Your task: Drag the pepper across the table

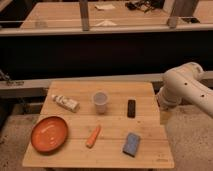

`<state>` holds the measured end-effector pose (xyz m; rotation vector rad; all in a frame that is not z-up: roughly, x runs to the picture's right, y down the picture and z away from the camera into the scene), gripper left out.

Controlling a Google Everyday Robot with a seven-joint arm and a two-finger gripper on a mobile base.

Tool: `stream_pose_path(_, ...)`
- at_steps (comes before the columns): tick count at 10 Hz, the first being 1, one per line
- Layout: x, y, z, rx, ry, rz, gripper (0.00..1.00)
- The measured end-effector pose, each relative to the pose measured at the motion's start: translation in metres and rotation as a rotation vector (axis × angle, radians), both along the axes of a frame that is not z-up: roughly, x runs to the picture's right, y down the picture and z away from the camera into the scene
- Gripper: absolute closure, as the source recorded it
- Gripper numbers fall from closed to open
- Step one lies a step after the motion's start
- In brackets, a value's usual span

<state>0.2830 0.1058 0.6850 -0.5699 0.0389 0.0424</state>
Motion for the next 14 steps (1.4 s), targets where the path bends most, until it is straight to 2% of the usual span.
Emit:
stream_pose_path(4,-0.001,0.0,0.0,0.001,0.002,-0.005,0.2)
stream_pose_path(5,-0.008,0.0,0.003,0.003,0.001,-0.025,0.2)
stream_pose_path(7,-0.041,-0.001,0.009,0.01,-0.006,-0.078,0.2)
stream_pose_path(11,-0.054,0.0,0.013,0.013,-0.007,-0.135,0.2)
stream_pose_path(14,-0.09,0.003,0.016,0.015,-0.036,-0.22,0.2)
